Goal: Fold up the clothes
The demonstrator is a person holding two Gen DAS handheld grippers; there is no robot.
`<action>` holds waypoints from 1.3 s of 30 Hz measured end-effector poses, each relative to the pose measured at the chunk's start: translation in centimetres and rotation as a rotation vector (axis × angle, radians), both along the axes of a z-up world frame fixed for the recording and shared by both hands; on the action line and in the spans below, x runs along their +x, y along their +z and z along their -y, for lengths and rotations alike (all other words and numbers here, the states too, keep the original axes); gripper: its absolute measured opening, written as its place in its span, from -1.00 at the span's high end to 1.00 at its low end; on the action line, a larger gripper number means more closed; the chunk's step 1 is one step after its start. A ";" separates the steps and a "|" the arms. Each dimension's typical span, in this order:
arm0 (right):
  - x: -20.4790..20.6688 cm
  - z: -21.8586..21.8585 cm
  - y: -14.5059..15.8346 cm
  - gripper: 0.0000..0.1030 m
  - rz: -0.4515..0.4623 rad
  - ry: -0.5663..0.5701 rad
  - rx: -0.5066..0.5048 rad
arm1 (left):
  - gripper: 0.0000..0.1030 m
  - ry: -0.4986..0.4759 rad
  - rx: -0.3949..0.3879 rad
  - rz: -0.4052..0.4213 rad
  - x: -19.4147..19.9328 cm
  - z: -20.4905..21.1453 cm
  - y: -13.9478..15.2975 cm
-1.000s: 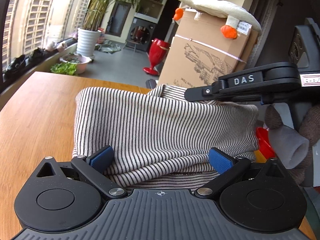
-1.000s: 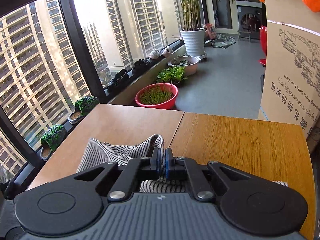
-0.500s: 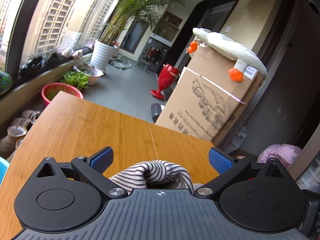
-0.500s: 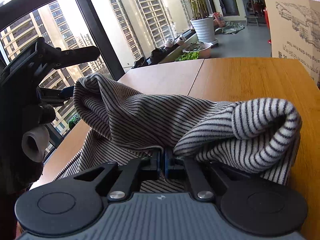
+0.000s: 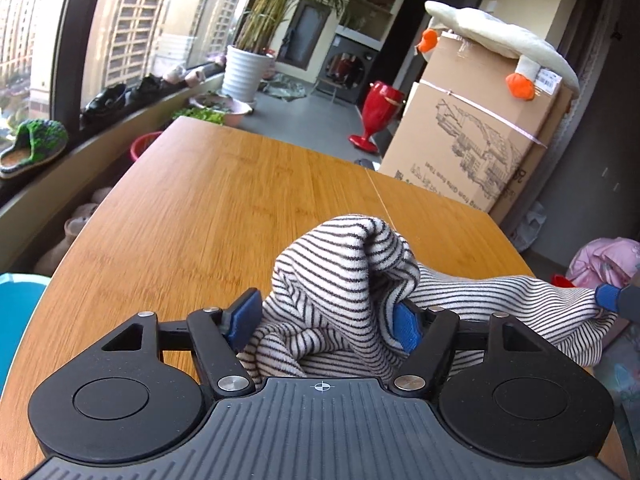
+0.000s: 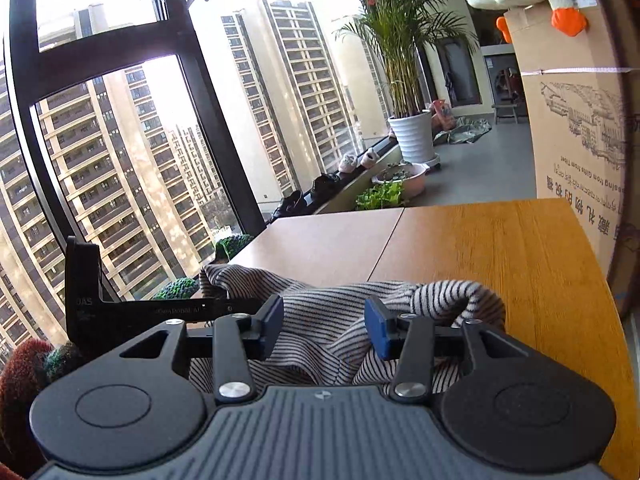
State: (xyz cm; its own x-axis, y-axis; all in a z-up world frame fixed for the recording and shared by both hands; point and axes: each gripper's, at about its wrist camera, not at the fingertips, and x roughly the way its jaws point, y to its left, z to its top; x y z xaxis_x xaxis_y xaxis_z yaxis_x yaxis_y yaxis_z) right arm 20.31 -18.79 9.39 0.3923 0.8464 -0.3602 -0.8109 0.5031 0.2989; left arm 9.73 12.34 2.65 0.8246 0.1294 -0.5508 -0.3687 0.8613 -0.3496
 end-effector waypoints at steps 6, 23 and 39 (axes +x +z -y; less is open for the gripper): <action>2.5 -0.1 -3.4 -0.29 -0.064 -0.155 -0.125 | -0.70 0.018 -0.003 0.033 -1.7 -0.2 1.0; 0.1 -0.2 -5.8 -0.68 0.036 -0.147 -0.174 | -0.96 -0.103 0.205 0.071 1.2 4.7 1.1; 1.2 -2.0 -5.6 -0.99 0.074 -0.095 -0.232 | -1.00 -0.077 0.231 0.071 1.5 4.8 0.9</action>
State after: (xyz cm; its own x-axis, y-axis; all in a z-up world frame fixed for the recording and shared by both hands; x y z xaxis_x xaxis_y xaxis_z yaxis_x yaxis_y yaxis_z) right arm 21.51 -16.74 3.80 0.4988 0.7022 -0.5081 -0.7718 0.6266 0.1082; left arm 11.20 7.51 3.53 0.8724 0.1807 -0.4542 -0.2806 0.9460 -0.1626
